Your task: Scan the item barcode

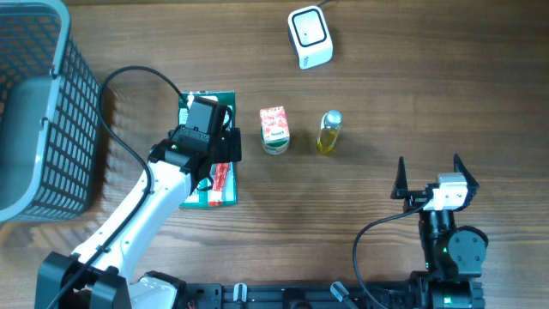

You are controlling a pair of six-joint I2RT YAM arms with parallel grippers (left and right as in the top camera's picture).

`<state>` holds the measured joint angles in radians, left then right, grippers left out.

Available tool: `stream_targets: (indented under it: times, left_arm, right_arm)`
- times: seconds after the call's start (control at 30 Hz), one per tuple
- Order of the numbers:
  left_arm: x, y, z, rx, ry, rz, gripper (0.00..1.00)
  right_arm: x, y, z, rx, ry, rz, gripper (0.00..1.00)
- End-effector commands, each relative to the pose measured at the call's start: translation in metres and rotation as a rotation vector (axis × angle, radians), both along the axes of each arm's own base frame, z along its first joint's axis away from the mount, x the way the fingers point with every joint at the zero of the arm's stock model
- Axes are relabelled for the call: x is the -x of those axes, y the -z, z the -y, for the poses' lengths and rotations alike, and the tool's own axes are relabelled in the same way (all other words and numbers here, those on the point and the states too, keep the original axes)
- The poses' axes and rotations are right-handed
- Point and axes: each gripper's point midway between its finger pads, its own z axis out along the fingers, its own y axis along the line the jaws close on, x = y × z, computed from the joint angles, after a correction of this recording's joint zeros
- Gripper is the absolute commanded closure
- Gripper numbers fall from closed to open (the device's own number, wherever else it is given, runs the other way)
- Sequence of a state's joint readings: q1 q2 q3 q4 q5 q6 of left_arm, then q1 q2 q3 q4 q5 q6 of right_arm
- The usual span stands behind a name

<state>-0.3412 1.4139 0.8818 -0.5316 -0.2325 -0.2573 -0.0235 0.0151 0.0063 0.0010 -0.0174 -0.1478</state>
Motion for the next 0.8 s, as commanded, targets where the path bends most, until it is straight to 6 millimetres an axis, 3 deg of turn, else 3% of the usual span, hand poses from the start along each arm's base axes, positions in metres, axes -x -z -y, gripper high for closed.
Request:
stream_targets:
  times: [0.0, 0.1, 0.17, 0.33, 0.43, 0.53, 0.77]
  left_arm:
    - [-0.016, -0.02, -0.022, 0.001, -0.156, 0.11, 0.0]
    - [-0.029, -0.037, -0.044, 0.016, -0.221, 0.167, 0.0]
    - [-0.039, -0.048, -0.075, 0.032, -0.304, 0.215, 0.0]
    - [-0.045, -0.052, -0.138, 0.077, -0.374, 0.236, 0.0]
    - [-0.038, -0.052, -0.175, 0.084, -0.47, 0.244, 0.0]
    - [-0.03, -0.048, -0.19, 0.08, -0.516, 0.226, 0.0]
    - [-0.029, -0.048, -0.191, 0.08, -0.519, 0.226, 0.0]
  right_arm:
    - [0.0, -0.002, 0.003, 0.009, 0.019, 0.007, 0.0]
    - [0.0, -0.002, 0.003, 0.01, 0.019, 0.007, 0.0]
    - [0.0, -0.002, 0.003, 0.01, 0.018, 0.007, 0.0]
    - [0.0, -0.002, 0.003, 0.01, 0.019, 0.007, 0.0]
    - [0.0, -0.002, 0.003, 0.01, 0.019, 0.007, 0.0]
    - [0.0, -0.002, 0.003, 0.01, 0.019, 0.007, 0.0]
    - [0.0, -0.002, 0.003, 0.01, 0.019, 0.007, 0.0]
